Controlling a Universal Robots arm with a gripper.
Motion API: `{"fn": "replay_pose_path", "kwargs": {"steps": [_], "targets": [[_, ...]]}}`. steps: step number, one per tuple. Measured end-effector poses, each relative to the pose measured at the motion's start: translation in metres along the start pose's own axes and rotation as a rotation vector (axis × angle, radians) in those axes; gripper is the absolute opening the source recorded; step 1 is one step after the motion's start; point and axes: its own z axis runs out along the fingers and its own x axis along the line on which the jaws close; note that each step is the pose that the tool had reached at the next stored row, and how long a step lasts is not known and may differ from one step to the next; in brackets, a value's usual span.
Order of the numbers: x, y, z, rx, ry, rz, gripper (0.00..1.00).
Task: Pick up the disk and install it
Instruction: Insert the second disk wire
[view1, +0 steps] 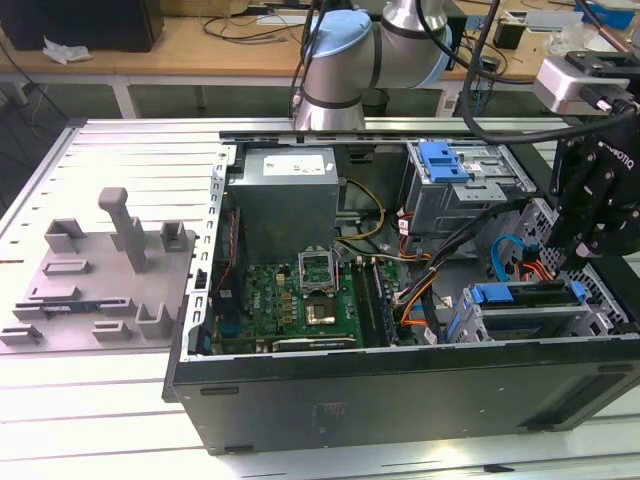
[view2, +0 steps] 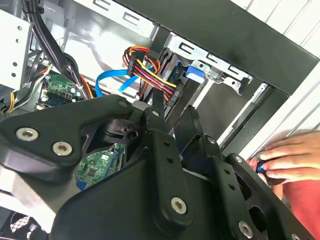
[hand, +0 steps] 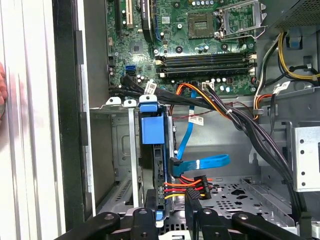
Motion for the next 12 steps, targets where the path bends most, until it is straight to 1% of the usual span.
{"fn": "replay_pose_path", "kwargs": {"steps": [1, 2, 3, 4, 5, 7, 8, 12], "targets": [[0.0000, 0.0000, 0.0000, 0.0001, 0.0000, 0.000, 0.36], [-0.0009, 0.0002, 0.0000, 0.0005, 0.0070, 0.000, 0.36], [-0.0050, 0.0003, -0.0004, 0.0021, 0.0335, 0.000, 0.36], [-0.0092, 0.0006, -0.0005, 0.0031, 0.0515, 0.000, 0.36], [-0.0122, 0.0008, -0.0008, 0.0035, 0.0579, 0.000, 0.36], [-0.0198, 0.0014, -0.0011, 0.0036, 0.0589, 0.000, 0.36], [-0.0217, 0.0028, -0.0011, 0.0036, 0.0591, 0.000, 0.36], [-0.0219, 0.0117, -0.0012, 0.0036, 0.0593, -0.001, 0.36]]}}
